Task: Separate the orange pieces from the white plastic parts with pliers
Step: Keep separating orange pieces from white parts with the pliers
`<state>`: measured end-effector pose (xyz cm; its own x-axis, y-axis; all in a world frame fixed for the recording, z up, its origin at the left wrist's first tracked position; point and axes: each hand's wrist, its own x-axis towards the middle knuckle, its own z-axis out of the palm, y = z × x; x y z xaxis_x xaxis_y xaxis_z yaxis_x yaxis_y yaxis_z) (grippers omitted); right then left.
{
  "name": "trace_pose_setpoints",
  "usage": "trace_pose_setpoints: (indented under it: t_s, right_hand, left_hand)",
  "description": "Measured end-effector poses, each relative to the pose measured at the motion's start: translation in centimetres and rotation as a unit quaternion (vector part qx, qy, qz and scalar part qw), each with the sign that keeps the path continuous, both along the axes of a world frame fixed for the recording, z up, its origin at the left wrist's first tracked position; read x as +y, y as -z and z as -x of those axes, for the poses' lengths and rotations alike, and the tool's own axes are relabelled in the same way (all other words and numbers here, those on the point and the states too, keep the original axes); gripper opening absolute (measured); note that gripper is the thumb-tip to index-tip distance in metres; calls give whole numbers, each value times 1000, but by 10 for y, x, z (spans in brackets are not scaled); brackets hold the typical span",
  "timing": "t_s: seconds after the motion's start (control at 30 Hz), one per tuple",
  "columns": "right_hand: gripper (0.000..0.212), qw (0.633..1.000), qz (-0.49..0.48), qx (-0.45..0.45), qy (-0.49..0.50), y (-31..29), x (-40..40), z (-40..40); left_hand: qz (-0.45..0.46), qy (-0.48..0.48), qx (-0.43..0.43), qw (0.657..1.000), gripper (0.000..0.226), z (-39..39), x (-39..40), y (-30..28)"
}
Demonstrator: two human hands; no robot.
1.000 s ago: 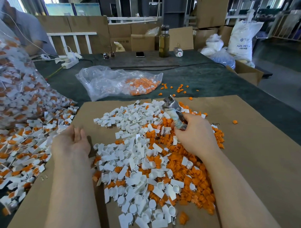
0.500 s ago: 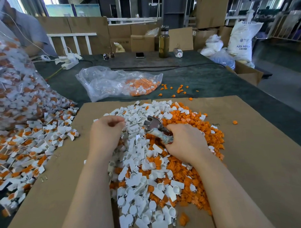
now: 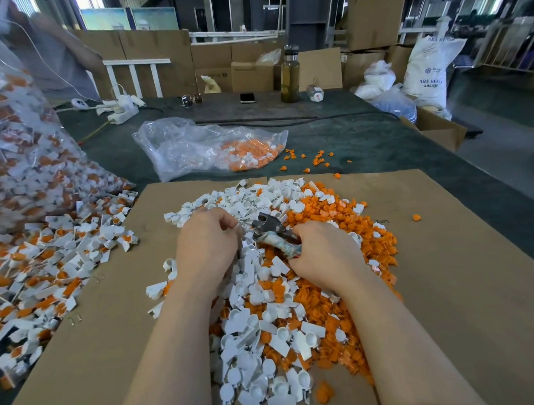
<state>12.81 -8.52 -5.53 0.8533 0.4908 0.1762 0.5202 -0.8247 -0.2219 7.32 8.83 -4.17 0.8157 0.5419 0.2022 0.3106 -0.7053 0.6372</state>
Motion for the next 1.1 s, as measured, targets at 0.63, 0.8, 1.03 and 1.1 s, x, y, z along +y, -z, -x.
trace_pose_setpoints:
  t_s: [0.63, 0.8, 1.03, 1.1]
  right_hand:
    - [7, 934, -355, 40, 29, -17, -3, 5]
    - [10, 923, -383, 20, 21, -20, -2, 11]
    - [16, 947, -312, -54, 55, -21, 1, 16]
    - [15, 947, -312, -57, 54, -21, 1, 17]
  left_hand:
    - [391, 44, -165, 904, 10, 5, -47, -16]
    - [375, 53, -156, 912, 9, 6, -50, -16]
    - [289, 68, -161, 941, 11, 6, -53, -18]
    - [271, 73, -164, 946, 14, 7, -54, -18]
